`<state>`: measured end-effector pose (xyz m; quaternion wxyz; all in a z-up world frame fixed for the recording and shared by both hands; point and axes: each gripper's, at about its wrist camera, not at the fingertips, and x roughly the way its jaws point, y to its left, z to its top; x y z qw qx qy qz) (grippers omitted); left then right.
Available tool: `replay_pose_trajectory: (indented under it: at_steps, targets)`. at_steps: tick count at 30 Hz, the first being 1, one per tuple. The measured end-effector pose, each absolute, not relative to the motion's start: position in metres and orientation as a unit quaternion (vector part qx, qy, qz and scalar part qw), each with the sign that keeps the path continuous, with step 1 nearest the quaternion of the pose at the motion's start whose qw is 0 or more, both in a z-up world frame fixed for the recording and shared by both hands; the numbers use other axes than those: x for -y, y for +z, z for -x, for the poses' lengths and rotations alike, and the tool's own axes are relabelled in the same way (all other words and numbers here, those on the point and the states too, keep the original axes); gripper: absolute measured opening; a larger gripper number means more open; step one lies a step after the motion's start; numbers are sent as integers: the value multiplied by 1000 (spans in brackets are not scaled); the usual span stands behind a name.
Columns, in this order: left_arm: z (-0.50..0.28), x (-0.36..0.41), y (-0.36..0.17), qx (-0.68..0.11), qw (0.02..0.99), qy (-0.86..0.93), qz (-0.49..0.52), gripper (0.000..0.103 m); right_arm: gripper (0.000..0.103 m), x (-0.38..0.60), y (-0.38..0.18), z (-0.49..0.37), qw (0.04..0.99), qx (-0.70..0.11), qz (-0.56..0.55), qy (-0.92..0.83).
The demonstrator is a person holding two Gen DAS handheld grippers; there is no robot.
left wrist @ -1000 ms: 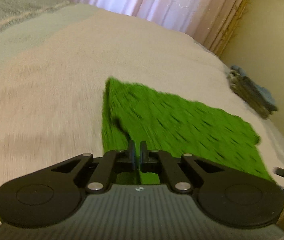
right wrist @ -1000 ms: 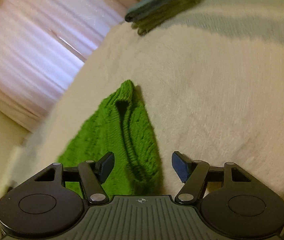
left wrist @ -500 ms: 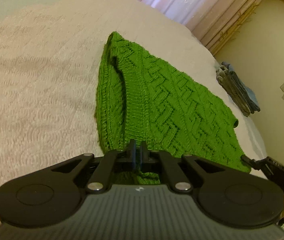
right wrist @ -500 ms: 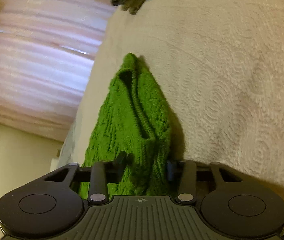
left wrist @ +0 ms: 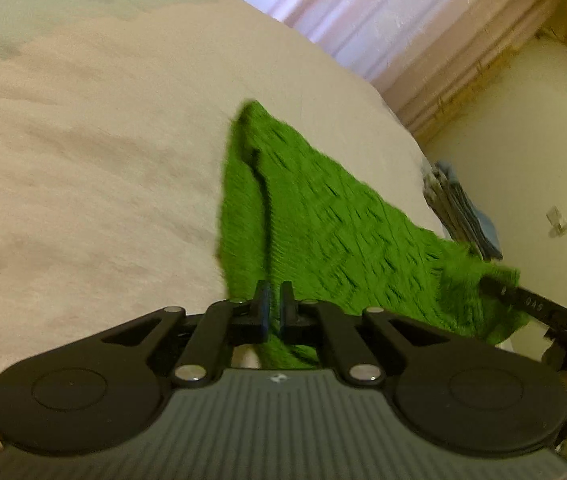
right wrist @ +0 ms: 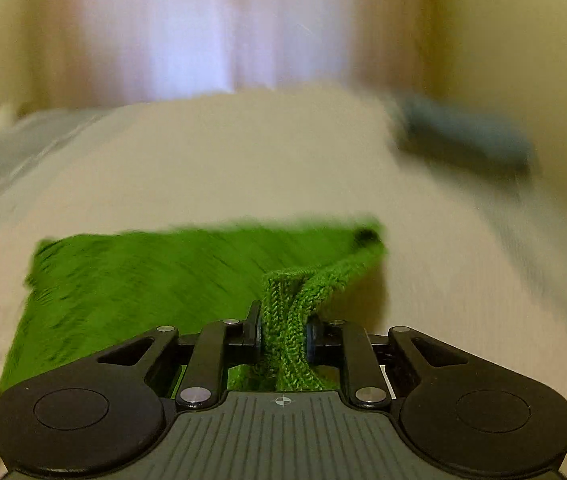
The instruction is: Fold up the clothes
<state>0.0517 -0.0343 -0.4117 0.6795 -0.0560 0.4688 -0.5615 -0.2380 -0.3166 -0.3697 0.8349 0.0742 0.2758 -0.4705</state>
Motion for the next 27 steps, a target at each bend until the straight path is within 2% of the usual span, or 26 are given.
replay_pose_trajectory:
  at_steps: [3, 6, 10, 13, 17, 21, 24, 25, 26, 27]
  targets:
    - [-70, 18, -411, -474, 685, -547, 83, 0, 17, 269, -380, 175, 867, -294, 55, -398]
    - [-86, 5, -413, -480, 694, -527, 99, 0, 17, 231, -408, 130, 882, -322, 130, -319]
    - [-94, -8, -424, -495, 700, -505, 98, 0, 17, 198, -463, 100, 875, -386, 175, -235]
    - [-96, -15, -431, -505, 700, -495, 100, 0, 17, 187, -477, 98, 866, -389, 215, -232]
    - [-95, -16, -437, -510, 698, -493, 101, 0, 17, 190, -451, 108, 891, -333, 176, -254]
    - [-93, -17, -434, -504, 698, -498, 100, 0, 17, 180, -438, 119, 907, -278, 185, -257]
    - [-92, -16, -436, -508, 698, -494, 99, 0, 18, 178, -464, 111, 891, -351, 179, -226]
    - [-91, -17, -435, -510, 698, -493, 99, 0, 27, 178, -474, 109, 884, -371, 179, -220]
    - [-90, -19, -435, -509, 699, -492, 100, 0, 32, 176, -476, 111, 884, -370, 186, -217]
    - [-89, -20, -435, -509, 699, -491, 100, 1, 44, 174, -470, 114, 886, -363, 187, -221]
